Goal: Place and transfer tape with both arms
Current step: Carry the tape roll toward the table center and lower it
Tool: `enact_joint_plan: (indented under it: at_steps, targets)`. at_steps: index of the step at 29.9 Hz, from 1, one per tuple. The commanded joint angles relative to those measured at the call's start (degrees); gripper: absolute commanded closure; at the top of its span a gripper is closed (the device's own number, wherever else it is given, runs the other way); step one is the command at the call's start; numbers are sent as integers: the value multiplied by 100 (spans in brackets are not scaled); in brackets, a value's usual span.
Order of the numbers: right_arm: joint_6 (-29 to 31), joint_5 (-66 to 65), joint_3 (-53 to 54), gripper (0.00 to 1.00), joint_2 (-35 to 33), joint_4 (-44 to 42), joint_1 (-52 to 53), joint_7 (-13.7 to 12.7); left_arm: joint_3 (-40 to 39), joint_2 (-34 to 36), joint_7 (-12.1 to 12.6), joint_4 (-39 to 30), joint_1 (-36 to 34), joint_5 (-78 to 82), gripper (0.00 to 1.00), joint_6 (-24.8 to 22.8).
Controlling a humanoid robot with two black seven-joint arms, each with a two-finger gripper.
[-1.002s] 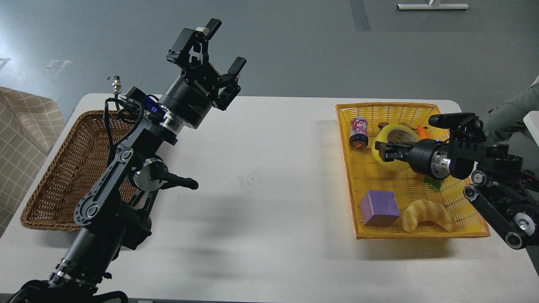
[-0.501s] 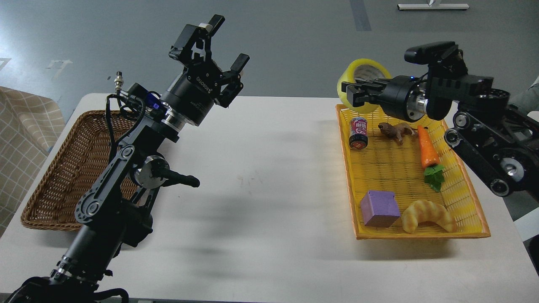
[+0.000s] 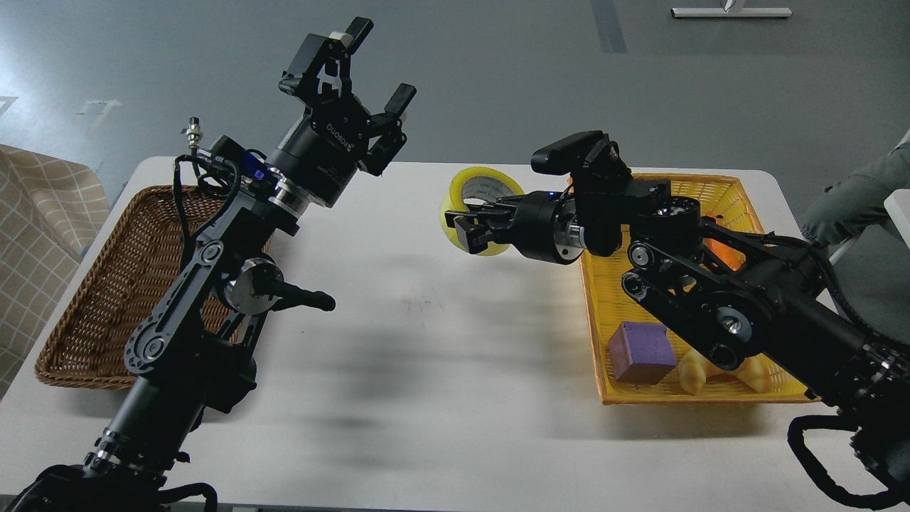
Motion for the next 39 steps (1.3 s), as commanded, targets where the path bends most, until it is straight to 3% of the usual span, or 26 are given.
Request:
enact_joint_plan:
  at_steps: [1, 11, 36, 39]
  targets:
    - [0, 10, -134, 95, 96, -40, -36, 9, -8, -4, -2, -6, -1, -4, 1, 1]
    - [0, 1, -143, 95, 377, -66, -695, 9, -8, 31, -2, -6, 7, -4, 1, 9]
    - [0, -16, -249, 94, 404, -250, -898, 1, -17, 31, -2, -6, 16, -13, 1, 9]
    - [0, -16, -257, 89, 412, -268, -898, -43, -17, 31, -2, -14, 16, -13, 1, 9]
